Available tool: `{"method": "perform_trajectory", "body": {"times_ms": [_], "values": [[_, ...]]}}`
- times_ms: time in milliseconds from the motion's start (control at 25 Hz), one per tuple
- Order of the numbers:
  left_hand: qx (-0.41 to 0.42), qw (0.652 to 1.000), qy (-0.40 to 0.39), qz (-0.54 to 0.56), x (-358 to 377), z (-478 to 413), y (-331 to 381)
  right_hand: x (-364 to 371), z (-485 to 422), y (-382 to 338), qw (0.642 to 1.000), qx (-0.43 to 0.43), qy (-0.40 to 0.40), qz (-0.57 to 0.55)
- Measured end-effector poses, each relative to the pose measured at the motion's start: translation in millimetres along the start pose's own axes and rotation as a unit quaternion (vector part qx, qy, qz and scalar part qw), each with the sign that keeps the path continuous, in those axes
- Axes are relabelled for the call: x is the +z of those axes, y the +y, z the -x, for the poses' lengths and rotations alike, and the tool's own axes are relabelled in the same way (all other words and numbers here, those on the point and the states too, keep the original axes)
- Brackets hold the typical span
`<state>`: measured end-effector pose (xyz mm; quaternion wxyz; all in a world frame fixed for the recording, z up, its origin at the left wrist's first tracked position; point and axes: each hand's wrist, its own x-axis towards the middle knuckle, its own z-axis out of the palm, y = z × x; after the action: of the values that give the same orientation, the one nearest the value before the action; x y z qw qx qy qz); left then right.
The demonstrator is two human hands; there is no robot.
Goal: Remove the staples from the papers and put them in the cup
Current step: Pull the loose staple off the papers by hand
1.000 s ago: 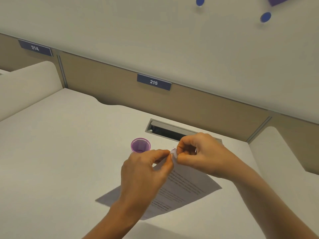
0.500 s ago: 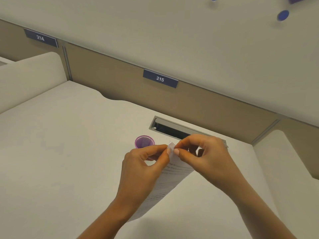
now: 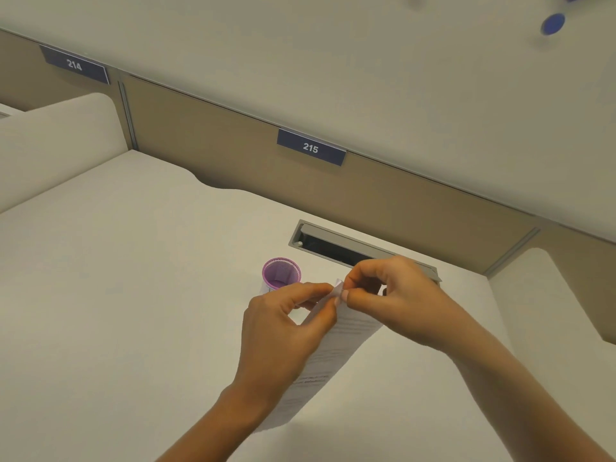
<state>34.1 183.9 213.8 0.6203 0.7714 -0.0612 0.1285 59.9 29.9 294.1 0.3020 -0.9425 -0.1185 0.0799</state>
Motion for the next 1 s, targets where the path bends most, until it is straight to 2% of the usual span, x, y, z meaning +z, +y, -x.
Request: {"method": "perform_trajectory", "body": {"times_ms": [280,360,440,520,720,1000], "values": [[0.078,0.981,0.043,-0.170,7,4,-10,-3,-18,3,0.990,0.065,-0.122,-0.023],[0.073,0.977,0.063,-0.191,4,2,-13,-1,-21,4,0.982,0.068,-0.172,-0.046],[0.022,0.984,0.080,-0.155,-4,-3,-15,-1,-21,2,0.977,0.067,-0.194,-0.062],[-0.029,0.992,0.068,-0.098,-11,-6,-19,-4,-26,4,0.983,0.074,-0.146,-0.087],[-0.096,0.993,0.043,-0.045,-33,5,-28,11,-74,33,0.986,0.117,-0.008,-0.122],[-0.143,0.990,0.007,-0.016,-62,12,-30,103,-189,96,0.973,0.213,0.027,-0.084]]}}
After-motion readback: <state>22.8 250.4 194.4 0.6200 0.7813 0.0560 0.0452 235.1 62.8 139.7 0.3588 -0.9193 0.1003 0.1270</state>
